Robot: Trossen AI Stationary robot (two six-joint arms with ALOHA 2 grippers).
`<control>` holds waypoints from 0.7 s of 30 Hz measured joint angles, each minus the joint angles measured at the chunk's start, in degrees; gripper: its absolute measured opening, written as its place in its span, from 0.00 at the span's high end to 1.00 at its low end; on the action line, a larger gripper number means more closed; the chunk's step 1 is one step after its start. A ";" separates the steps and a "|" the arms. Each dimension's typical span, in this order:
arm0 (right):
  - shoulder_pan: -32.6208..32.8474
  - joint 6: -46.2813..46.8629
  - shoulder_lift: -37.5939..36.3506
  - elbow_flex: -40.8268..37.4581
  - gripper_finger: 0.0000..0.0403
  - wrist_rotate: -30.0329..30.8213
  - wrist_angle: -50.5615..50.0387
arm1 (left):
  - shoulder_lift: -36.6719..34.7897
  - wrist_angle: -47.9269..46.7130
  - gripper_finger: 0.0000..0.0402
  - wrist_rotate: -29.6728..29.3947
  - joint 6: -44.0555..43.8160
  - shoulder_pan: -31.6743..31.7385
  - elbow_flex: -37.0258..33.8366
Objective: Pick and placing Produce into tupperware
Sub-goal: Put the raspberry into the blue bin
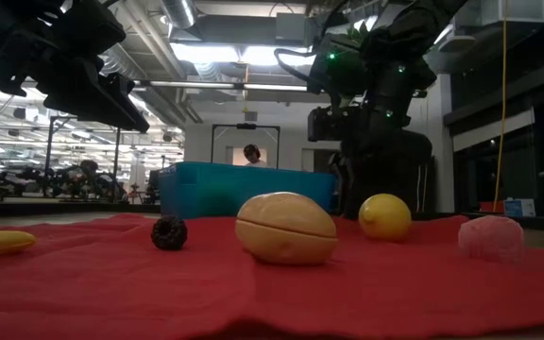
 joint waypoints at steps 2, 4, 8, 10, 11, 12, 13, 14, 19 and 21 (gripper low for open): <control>0.00 -0.01 -0.01 0.01 0.79 -0.03 -0.19 | 0.00 0.00 0.58 0.00 0.00 0.01 0.00; 0.00 -0.01 -0.02 0.02 0.80 -0.05 -0.44 | 0.00 0.00 0.58 0.00 0.00 0.01 0.00; 0.00 0.12 -0.07 0.04 0.80 -0.22 -1.23 | 0.01 0.00 0.58 0.00 0.00 0.00 0.00; 0.00 0.14 -0.08 0.06 0.80 -0.24 -1.29 | 0.00 0.00 0.58 0.00 0.00 0.01 0.00; 0.00 0.17 -0.15 0.17 0.80 -0.24 -1.51 | 0.00 0.00 0.58 0.00 0.00 0.01 0.00; 0.00 0.29 -0.22 0.41 0.80 -0.24 -2.18 | 0.00 0.00 0.58 0.00 0.00 0.01 0.00; 0.00 0.71 -0.27 0.77 0.80 -0.25 -3.06 | 0.00 0.00 0.58 0.00 0.00 -0.01 0.00; 0.00 1.19 -0.29 1.34 0.80 -0.24 -3.90 | 0.00 0.00 0.58 0.00 0.00 0.01 0.00; -0.09 1.39 -0.57 5.45 0.80 -0.18 -9.19 | 0.00 0.00 0.58 0.00 0.00 -0.01 0.00; -0.11 1.39 -0.57 6.21 0.80 -0.16 -9.63 | 0.00 -0.26 0.58 0.00 0.00 0.00 0.00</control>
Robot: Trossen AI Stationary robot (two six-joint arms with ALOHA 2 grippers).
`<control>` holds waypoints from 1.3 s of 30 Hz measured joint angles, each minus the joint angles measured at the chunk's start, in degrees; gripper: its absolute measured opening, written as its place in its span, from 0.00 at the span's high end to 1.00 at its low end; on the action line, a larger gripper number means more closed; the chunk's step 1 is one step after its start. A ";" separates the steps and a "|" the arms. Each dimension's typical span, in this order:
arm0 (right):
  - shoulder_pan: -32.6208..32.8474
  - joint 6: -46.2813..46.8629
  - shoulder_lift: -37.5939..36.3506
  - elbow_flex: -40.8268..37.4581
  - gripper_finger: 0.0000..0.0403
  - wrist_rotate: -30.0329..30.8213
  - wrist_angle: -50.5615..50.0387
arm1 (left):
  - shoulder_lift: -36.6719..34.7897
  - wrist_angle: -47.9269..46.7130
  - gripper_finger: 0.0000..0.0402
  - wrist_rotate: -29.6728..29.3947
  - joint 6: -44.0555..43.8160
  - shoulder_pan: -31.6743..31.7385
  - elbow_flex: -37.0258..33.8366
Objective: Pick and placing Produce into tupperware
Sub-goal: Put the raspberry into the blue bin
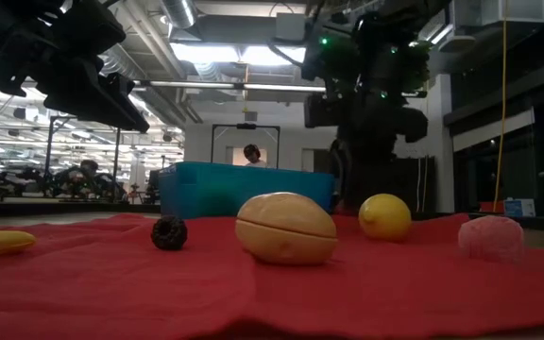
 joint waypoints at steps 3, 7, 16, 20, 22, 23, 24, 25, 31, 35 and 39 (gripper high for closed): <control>0.00 -0.07 0.00 1.56 0.81 0.04 -1.14 | 0.02 -0.94 0.58 0.00 -0.01 0.00 -0.02; -0.07 0.37 0.00 2.87 0.81 0.49 -4.54 | 0.02 -0.99 0.58 0.00 -0.02 0.00 -0.02; -1.58 3.23 -0.15 3.85 0.81 0.57 -8.00 | 0.02 -0.99 0.58 0.00 -0.02 0.01 -0.02; -2.41 4.72 -0.15 3.85 0.81 0.57 -8.19 | 0.00 -0.99 0.58 0.00 -0.02 -0.01 -0.02; -2.64 4.54 -0.15 3.85 0.81 0.57 -8.28 | 0.02 -0.97 0.58 0.00 -0.02 -0.01 -0.02; -2.71 4.40 -0.15 3.85 0.81 0.57 -8.32 | 0.02 -0.97 0.58 0.00 -0.02 -0.01 -0.02; -2.69 4.30 -0.16 3.85 0.81 0.57 -8.30 | 0.01 -0.98 0.58 0.00 -0.02 0.01 -0.02; -2.69 3.61 -0.15 3.85 0.81 0.57 -8.32 | 0.02 -0.97 0.58 0.00 -0.02 0.01 -0.02; -3.27 2.72 -0.17 3.85 0.90 0.56 -8.91 | 0.02 -0.97 0.58 0.00 -0.02 0.01 -0.02; -3.72 2.58 -0.17 3.85 0.99 0.59 -9.00 | 0.02 -0.97 0.58 0.00 -0.02 0.01 -0.02; -3.66 2.18 -0.53 3.85 0.96 0.59 -9.92 | 0.00 -0.94 0.58 0.00 -0.05 -0.01 -0.02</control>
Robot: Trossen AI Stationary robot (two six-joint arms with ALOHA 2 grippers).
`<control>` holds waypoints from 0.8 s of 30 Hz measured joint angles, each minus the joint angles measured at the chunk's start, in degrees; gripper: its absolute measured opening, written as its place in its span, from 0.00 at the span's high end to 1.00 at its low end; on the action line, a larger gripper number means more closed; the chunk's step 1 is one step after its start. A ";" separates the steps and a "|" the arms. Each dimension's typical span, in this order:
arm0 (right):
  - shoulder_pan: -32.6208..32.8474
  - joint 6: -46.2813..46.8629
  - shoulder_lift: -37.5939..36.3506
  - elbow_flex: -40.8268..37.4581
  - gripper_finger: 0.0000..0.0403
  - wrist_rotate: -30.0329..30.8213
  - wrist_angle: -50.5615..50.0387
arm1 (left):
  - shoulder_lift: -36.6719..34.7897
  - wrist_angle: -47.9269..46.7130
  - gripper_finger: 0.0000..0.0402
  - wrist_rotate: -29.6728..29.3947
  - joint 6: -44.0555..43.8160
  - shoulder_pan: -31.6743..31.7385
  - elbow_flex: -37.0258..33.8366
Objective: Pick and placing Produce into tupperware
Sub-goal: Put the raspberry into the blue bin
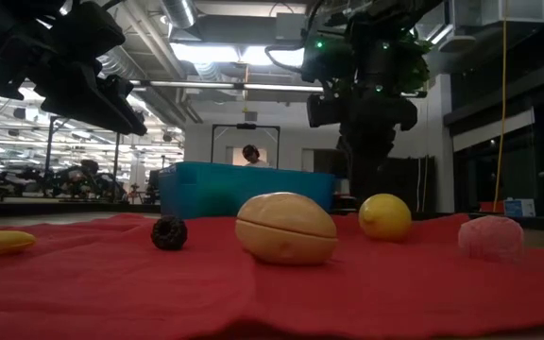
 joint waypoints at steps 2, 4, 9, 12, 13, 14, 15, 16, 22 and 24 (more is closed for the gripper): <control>-0.01 0.64 -0.84 0.00 0.97 -0.02 -0.91 | 0.01 0.00 0.58 0.00 -0.01 0.01 0.00; -0.06 1.51 -2.03 0.00 0.99 0.00 -0.61 | 0.00 0.00 0.58 0.00 -0.01 0.02 0.00; 0.35 4.63 -2.79 0.04 0.95 -0.28 2.35 | 0.02 0.20 0.58 0.00 0.01 0.00 0.00; 0.61 6.12 -2.28 0.04 0.90 -0.50 1.97 | 0.02 0.20 0.58 0.00 0.01 0.01 0.00; 0.61 6.76 -2.18 -0.02 0.89 -0.54 1.27 | 0.02 0.20 0.58 0.00 0.01 0.02 0.00; 0.59 6.98 -2.18 -0.04 0.88 -0.60 0.63 | 0.02 0.20 0.58 0.00 0.01 0.00 0.00; 0.55 6.95 -2.18 -0.04 0.87 -0.77 0.61 | 0.02 0.20 0.58 0.00 0.01 0.00 0.00; 0.62 6.89 -2.13 -0.04 0.86 -1.08 0.90 | 0.02 0.20 0.58 0.00 0.03 0.00 0.00; 1.86 5.22 -2.05 -0.04 0.78 -2.06 1.29 | 0.01 0.10 0.58 0.00 0.03 0.02 0.00; 2.34 3.05 -2.05 -0.04 0.74 -1.99 1.30 | 0.00 0.07 0.58 0.00 0.03 0.00 0.00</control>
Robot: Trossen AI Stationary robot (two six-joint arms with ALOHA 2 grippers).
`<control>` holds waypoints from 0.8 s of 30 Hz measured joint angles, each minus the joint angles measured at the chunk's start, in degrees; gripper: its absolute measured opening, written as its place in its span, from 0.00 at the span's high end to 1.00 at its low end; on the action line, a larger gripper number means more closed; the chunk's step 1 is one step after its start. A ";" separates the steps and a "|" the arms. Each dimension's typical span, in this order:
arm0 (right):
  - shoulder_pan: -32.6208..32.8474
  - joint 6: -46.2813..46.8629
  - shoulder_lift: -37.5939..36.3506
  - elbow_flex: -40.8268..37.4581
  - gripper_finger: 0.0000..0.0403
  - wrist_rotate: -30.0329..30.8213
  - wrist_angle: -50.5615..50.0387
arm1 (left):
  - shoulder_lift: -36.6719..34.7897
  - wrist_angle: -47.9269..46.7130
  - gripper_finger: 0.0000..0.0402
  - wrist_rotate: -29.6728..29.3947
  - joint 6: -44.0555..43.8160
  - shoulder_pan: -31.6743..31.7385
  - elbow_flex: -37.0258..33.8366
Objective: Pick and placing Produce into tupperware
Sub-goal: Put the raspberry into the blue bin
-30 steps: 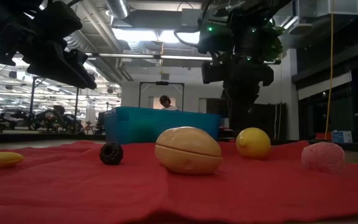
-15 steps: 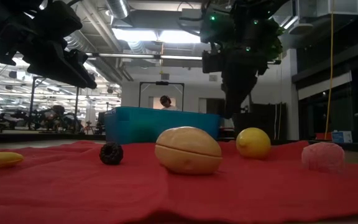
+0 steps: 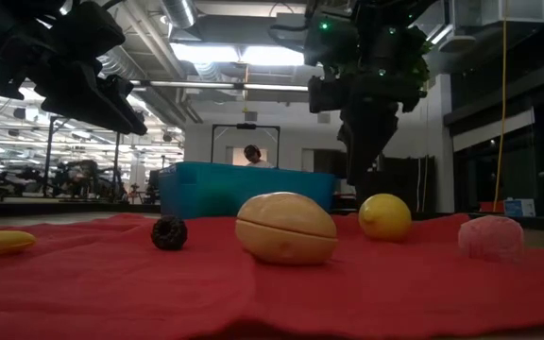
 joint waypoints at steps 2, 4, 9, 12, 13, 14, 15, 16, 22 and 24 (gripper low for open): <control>0.55 -3.98 0.00 0.00 0.69 0.11 0.02 | 0.00 0.00 0.58 0.00 0.00 0.02 0.00; 1.11 -8.89 0.00 0.00 0.64 1.21 0.16 | 0.01 0.00 0.58 0.00 0.00 0.01 0.00; 1.45 -17.08 0.02 -0.02 0.56 4.55 0.54 | 0.01 0.01 0.58 0.00 -0.02 0.01 0.00; 1.41 -18.66 0.02 -0.58 0.54 4.72 1.83 | 0.00 0.00 0.58 0.00 -0.04 0.00 0.00; 1.43 -19.09 0.02 -0.98 0.53 4.67 2.15 | 0.02 0.01 0.58 0.00 -0.04 0.02 0.00; 1.46 -19.54 0.02 -1.46 0.53 4.61 2.61 | 0.01 0.01 0.58 0.00 -0.04 0.00 0.00; 1.48 -20.01 0.02 -2.17 0.53 4.54 3.51 | 0.01 0.00 0.58 0.00 -0.04 0.01 0.00; 1.47 -20.22 0.02 -3.05 0.53 4.51 4.66 | 0.02 0.02 0.58 0.00 -0.04 0.02 0.00; 1.43 -20.29 0.07 -7.86 0.53 4.57 10.61 | 0.02 0.01 0.58 0.00 -0.07 0.01 0.00; 1.45 -20.26 0.11 -8.61 0.53 4.55 11.80 | 0.02 0.00 0.58 0.00 -0.07 0.02 0.00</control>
